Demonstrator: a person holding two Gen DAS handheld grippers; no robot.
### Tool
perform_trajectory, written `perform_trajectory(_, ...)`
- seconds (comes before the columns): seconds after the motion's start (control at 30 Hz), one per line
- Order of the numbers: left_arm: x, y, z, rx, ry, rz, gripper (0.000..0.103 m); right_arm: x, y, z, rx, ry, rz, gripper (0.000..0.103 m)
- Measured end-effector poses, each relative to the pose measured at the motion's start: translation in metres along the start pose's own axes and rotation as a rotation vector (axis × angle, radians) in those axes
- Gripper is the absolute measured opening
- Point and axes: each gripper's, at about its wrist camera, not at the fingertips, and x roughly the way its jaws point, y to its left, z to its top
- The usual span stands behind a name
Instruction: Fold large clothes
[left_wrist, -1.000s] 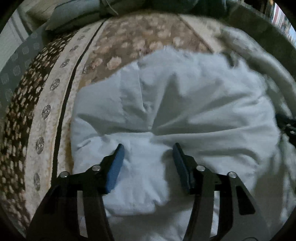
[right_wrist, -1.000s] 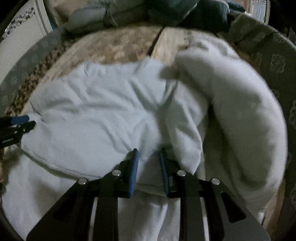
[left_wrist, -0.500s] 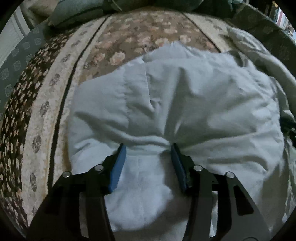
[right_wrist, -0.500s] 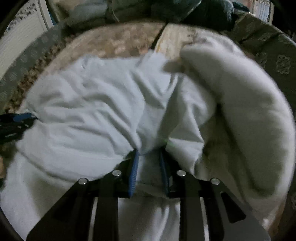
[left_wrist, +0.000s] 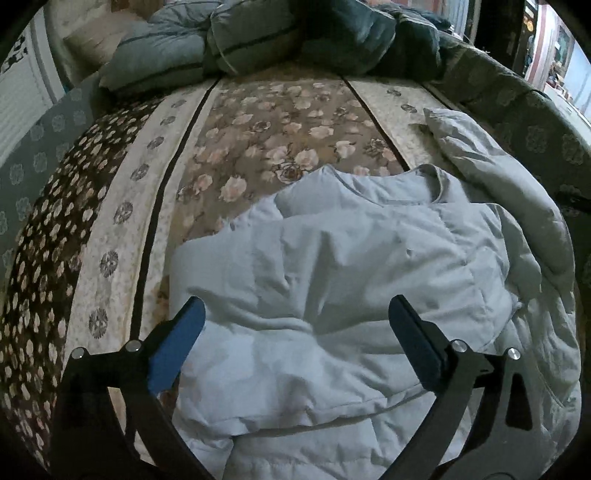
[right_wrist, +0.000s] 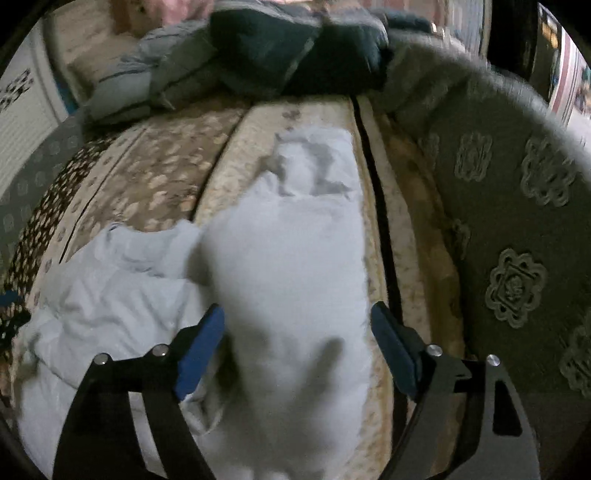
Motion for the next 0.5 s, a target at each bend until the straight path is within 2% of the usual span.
perform_trajectory(0.13,0.004,-0.007,0.000,0.028,0.001,0.006,0.099,0.037,-0.027,0.008,0.041,0.061,0.020,0.082)
perform_trajectory(0.27,0.009,-0.004,-0.007,0.040,0.021,0.017,0.099,0.068,-0.049,0.007,0.154,0.087,0.170,0.083)
perform_trajectory(0.4,0.019,0.001,-0.011,0.029,0.063,0.029,0.099,0.085,-0.052,0.001,0.196,0.098,0.239,0.084)
perform_trajectory(0.43,0.020,0.002,-0.011,0.024,0.067,0.028,0.099,0.085,-0.049,0.001,0.186,0.092,0.245,0.081)
perform_trajectory(0.47,0.020,0.002,-0.012,0.021,0.069,0.030,0.099,0.081,-0.043,0.000,0.145,0.063,0.239,0.062)
perform_trajectory(0.5,0.019,0.003,-0.012,0.018,0.071,0.032,0.099,0.076,-0.036,0.000,0.102,0.040,0.240,0.055)
